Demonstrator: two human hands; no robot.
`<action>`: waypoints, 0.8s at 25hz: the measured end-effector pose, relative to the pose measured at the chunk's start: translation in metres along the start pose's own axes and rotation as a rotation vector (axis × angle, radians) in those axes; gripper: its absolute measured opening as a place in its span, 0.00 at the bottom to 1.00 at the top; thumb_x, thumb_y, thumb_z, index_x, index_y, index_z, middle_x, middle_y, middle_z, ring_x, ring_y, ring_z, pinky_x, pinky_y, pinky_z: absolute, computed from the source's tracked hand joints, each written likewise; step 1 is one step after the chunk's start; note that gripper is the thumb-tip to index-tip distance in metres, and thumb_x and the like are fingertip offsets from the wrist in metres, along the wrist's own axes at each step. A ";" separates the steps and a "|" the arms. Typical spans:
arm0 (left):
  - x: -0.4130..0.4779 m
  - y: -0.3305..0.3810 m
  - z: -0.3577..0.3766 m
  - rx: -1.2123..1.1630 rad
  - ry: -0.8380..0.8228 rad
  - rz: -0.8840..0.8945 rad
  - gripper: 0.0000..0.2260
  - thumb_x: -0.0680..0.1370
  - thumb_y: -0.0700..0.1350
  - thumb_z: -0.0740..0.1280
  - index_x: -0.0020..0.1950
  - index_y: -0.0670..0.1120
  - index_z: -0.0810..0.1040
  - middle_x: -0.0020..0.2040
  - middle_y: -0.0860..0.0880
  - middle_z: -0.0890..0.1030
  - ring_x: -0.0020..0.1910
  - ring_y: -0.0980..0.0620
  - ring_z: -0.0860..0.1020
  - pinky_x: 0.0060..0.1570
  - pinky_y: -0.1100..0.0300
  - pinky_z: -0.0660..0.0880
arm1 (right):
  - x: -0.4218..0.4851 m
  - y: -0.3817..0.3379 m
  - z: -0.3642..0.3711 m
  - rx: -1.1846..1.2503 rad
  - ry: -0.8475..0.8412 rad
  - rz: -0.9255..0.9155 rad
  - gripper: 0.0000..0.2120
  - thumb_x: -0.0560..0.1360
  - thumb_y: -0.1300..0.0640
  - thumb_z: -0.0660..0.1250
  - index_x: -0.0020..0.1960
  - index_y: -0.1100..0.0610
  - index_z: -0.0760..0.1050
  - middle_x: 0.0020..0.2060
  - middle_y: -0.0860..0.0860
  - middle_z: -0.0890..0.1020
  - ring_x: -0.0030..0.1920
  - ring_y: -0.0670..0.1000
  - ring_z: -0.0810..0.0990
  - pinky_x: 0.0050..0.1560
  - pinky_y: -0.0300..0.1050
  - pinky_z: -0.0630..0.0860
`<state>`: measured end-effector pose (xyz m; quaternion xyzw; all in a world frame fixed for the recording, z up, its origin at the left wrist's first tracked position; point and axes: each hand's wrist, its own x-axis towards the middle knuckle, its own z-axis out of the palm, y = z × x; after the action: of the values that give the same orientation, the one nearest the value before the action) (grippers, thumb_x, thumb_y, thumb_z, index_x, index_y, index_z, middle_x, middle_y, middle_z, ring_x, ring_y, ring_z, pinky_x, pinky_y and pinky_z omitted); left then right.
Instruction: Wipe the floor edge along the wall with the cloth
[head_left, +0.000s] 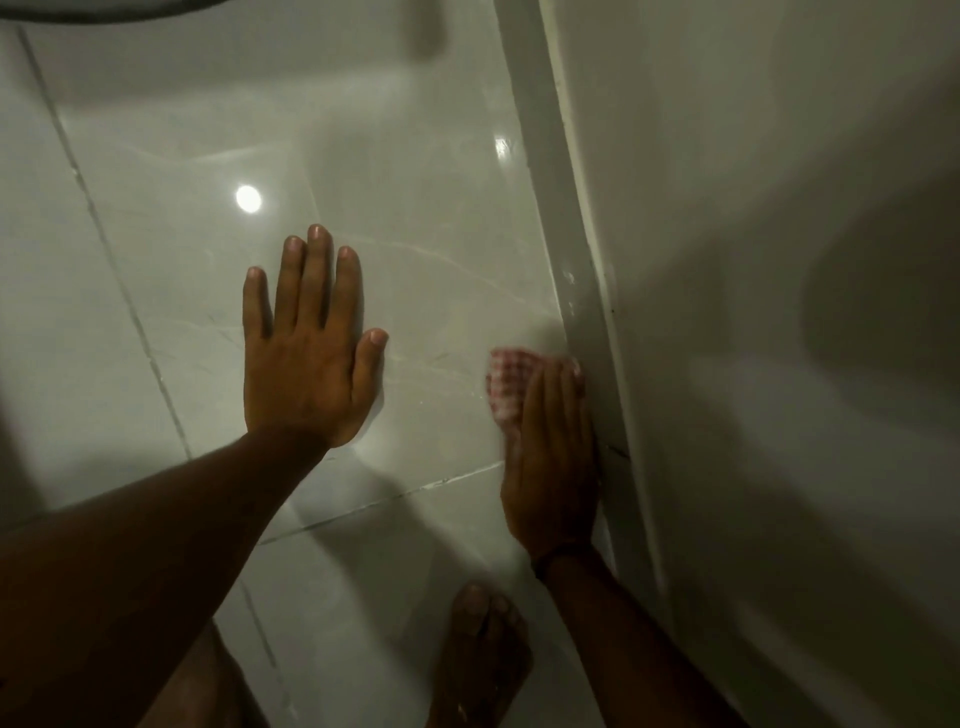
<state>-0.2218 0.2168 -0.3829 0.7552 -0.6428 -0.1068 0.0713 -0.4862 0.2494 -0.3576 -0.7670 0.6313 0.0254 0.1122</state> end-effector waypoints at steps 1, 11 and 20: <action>0.000 0.000 -0.001 0.006 0.002 -0.001 0.35 0.87 0.60 0.49 0.90 0.44 0.51 0.91 0.40 0.49 0.90 0.40 0.47 0.87 0.37 0.45 | -0.025 0.008 0.002 -0.016 -0.026 0.009 0.28 0.87 0.51 0.49 0.84 0.61 0.53 0.84 0.60 0.55 0.85 0.58 0.49 0.83 0.55 0.55; 0.000 -0.001 0.000 0.014 0.011 0.004 0.35 0.86 0.60 0.48 0.90 0.45 0.49 0.91 0.40 0.48 0.90 0.41 0.46 0.87 0.40 0.41 | 0.018 -0.007 -0.020 -0.060 -0.158 -0.067 0.28 0.88 0.49 0.42 0.82 0.63 0.59 0.82 0.63 0.59 0.83 0.64 0.56 0.82 0.59 0.57; 0.002 -0.003 0.001 0.031 0.012 0.005 0.35 0.86 0.60 0.50 0.90 0.44 0.52 0.91 0.40 0.50 0.90 0.40 0.48 0.87 0.40 0.42 | 0.246 -0.080 -0.036 -0.001 -0.064 -0.158 0.29 0.87 0.49 0.49 0.83 0.61 0.52 0.84 0.60 0.55 0.84 0.59 0.52 0.82 0.51 0.44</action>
<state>-0.2190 0.2154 -0.3845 0.7553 -0.6458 -0.0919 0.0637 -0.3624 0.0196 -0.3555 -0.8133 0.5648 0.0412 0.1337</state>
